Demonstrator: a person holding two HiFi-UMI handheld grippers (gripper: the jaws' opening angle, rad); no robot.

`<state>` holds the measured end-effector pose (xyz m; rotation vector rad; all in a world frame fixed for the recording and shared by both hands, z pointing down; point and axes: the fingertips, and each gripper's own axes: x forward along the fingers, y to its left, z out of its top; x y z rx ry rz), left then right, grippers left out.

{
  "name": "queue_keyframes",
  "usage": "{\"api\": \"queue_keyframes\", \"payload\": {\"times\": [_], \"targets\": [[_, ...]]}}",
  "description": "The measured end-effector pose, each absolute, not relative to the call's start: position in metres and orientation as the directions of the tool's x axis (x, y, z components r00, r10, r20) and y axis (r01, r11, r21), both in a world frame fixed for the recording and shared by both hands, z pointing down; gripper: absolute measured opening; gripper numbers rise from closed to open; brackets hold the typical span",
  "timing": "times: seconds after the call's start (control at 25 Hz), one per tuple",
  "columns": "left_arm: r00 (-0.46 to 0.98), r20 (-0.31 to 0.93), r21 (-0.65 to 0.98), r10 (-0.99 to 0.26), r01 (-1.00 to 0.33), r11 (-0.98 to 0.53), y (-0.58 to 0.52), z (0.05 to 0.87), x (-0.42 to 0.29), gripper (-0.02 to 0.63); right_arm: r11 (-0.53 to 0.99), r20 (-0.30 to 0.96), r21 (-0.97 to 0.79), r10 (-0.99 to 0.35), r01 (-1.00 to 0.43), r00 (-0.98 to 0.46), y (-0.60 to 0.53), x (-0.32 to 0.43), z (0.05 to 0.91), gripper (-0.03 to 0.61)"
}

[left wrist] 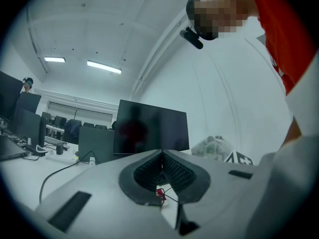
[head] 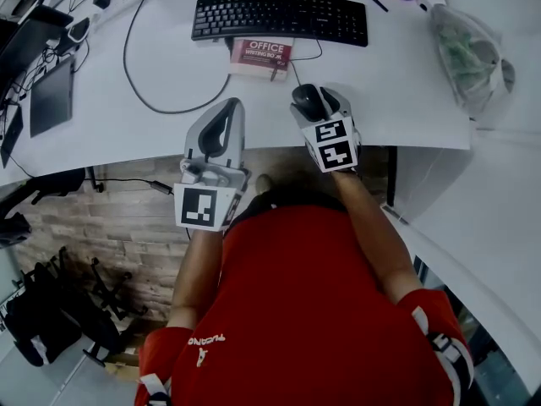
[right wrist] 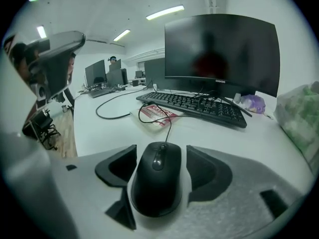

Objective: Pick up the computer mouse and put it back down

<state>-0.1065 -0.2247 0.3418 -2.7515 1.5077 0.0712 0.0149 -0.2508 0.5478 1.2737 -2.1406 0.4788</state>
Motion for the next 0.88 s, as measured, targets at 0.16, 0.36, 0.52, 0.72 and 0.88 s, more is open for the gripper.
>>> {"api": "queue_keyframes", "payload": {"times": [0.16,0.36,0.52,0.72,0.88], "targets": [[0.53,-0.048,0.028,-0.847,-0.847,-0.531,-0.23,0.341,-0.108,0.009,0.473,0.678,-0.022,-0.641,-0.881,-0.361,-0.252,0.015,0.562,0.311],[0.529,-0.042,0.029,-0.848,-0.847,-0.53,-0.232,0.342,-0.11,0.009,0.471,0.693,-0.02,-0.629,-0.882,-0.352,-0.253,0.013,0.566,0.307],[0.532,-0.039,0.028,-0.846,-0.846,-0.533,-0.232,0.343,-0.11,0.011,0.467,0.706,-0.01,-0.623,-0.884,-0.337,-0.254,0.013,0.569,0.307],[0.534,-0.045,0.023,-0.844,-0.844,-0.535,-0.23,0.341,-0.109,0.009,0.469,0.707,-0.016,-0.619,-0.883,-0.342,-0.254,0.013,0.569,0.299],[0.534,-0.046,0.016,-0.844,-0.844,-0.536,-0.227,0.338,-0.111,0.009,0.461,0.701,-0.021,-0.626,-0.887,-0.342,-0.253,0.015,0.566,0.296]]}}
